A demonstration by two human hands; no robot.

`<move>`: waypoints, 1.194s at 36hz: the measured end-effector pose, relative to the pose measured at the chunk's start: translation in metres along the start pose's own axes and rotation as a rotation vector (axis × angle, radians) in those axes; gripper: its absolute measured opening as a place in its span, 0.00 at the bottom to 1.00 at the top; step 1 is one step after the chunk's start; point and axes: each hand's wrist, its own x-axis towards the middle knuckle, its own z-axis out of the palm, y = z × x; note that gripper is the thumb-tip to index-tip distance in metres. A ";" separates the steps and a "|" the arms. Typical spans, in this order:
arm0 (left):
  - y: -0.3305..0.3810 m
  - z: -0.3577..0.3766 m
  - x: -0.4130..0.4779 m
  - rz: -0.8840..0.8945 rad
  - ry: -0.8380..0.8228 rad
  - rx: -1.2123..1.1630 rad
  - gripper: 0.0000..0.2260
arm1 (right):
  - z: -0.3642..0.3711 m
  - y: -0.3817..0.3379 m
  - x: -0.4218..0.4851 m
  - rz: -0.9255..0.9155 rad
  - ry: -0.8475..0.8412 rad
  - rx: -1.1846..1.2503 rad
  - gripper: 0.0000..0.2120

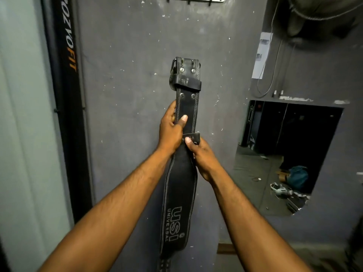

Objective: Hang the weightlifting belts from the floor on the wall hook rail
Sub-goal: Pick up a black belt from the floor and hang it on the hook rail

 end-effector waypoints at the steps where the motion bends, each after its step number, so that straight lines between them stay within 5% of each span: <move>1: 0.002 0.000 0.002 0.003 0.000 -0.006 0.25 | 0.000 0.000 0.003 -0.019 0.027 -0.032 0.12; 7: 0.018 0.001 0.016 0.054 0.082 -0.021 0.26 | 0.010 -0.012 0.019 -0.115 0.131 -0.112 0.12; 14: 0.030 -0.011 0.036 0.132 0.133 -0.040 0.26 | -0.008 0.018 -0.005 0.067 -0.159 -0.229 0.14; 20: 0.028 -0.008 0.041 0.160 0.181 -0.063 0.26 | -0.008 0.030 -0.008 -0.044 0.011 -0.216 0.16; 26: 0.039 -0.003 0.054 0.163 0.176 -0.076 0.26 | -0.026 0.051 -0.022 0.098 -0.080 -0.139 0.13; 33: 0.032 0.009 0.052 0.116 0.177 -0.131 0.26 | -0.024 0.075 -0.020 0.036 0.180 -0.203 0.16; 39: 0.028 0.006 0.054 0.104 0.212 -0.126 0.25 | -0.045 0.088 -0.025 0.181 0.015 -0.164 0.20; 43: 0.029 0.011 0.056 0.085 0.193 -0.130 0.26 | -0.042 0.103 -0.024 0.139 0.114 -0.268 0.18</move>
